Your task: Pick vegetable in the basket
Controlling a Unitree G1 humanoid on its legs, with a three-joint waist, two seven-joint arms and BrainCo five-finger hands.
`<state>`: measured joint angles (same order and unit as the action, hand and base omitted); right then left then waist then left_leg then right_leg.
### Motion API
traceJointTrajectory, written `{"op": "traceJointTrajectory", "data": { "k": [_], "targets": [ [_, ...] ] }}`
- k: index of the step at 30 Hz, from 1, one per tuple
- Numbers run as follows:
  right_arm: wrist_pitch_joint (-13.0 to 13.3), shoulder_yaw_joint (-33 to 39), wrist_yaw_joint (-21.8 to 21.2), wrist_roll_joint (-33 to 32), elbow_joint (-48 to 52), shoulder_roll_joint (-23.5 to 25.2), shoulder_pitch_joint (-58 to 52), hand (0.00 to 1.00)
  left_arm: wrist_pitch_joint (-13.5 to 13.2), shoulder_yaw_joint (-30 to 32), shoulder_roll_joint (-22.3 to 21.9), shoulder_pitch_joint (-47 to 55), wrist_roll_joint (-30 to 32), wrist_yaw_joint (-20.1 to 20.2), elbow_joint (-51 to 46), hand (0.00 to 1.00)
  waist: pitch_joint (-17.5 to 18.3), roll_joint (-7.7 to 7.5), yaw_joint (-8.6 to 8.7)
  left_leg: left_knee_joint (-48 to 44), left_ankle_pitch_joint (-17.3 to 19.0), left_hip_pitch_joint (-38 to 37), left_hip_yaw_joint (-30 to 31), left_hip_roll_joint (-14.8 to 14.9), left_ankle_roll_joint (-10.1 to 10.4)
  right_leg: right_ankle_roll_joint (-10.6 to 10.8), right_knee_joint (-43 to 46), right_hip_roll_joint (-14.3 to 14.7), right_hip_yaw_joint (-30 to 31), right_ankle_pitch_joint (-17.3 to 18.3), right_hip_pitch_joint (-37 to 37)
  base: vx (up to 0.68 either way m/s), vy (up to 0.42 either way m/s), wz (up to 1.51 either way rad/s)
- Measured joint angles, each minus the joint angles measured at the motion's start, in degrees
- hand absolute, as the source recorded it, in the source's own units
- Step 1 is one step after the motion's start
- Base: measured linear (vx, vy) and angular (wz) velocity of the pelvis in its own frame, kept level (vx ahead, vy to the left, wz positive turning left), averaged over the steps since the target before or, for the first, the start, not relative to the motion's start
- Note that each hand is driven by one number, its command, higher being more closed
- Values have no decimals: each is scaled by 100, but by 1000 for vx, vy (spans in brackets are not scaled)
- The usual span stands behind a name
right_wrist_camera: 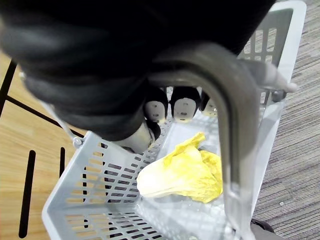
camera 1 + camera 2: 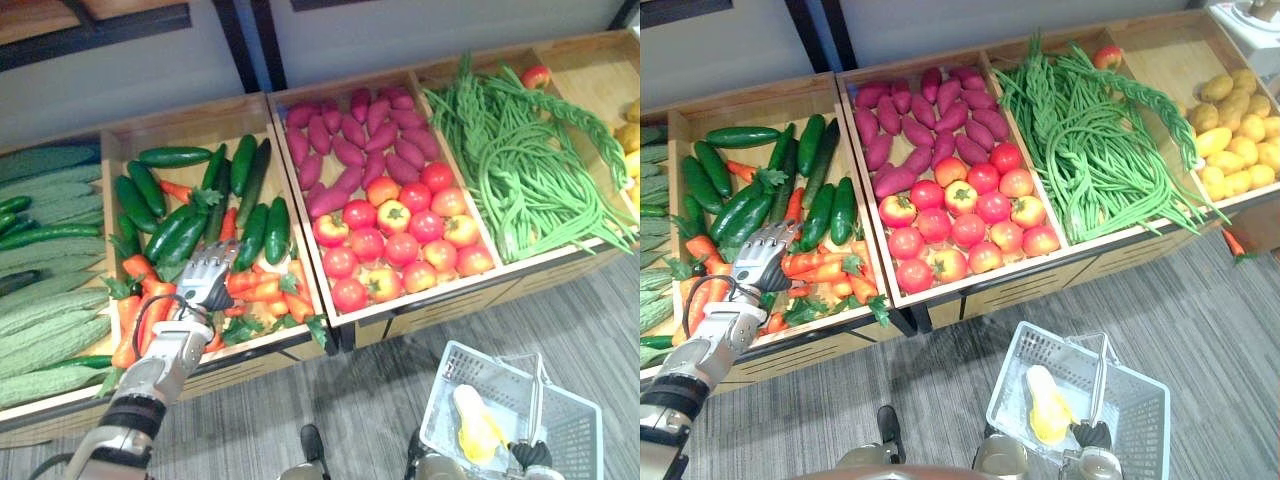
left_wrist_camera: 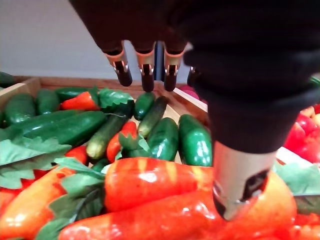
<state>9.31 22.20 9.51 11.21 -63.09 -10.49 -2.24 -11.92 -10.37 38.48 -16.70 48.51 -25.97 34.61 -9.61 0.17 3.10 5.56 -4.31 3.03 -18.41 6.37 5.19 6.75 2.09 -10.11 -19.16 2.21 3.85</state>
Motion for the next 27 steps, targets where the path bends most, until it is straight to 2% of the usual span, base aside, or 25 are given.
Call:
{"op": "traceJointTrajectory", "data": {
  "k": [10,17,20,27],
  "targets": [
    [50,1,-1,4,210,-21,0,100,14,-123,0,-145,-1,25,436,0,-129,91,-7,0,5,70,-176,29,4,-2,95,21,253,-60,267,-25,-4,-12],
    [76,-14,0,4,258,-149,59,100,138,-116,0,-180,-2,29,829,0,-226,151,-32,0,8,182,-297,39,8,-15,188,28,380,-77,498,0,-1,-7],
    [77,-24,0,4,392,-223,115,100,166,-112,0,-323,-4,28,993,0,-440,173,-28,-1,7,188,-316,51,7,-37,216,40,424,-93,547,-7,-4,-8],
    [106,-164,14,2,423,-362,294,100,277,-31,0,-558,-60,-67,1149,0,-677,163,-43,-2,5,316,-504,93,7,-72,280,98,645,-146,840,11,-10,-16]
  ]
}}
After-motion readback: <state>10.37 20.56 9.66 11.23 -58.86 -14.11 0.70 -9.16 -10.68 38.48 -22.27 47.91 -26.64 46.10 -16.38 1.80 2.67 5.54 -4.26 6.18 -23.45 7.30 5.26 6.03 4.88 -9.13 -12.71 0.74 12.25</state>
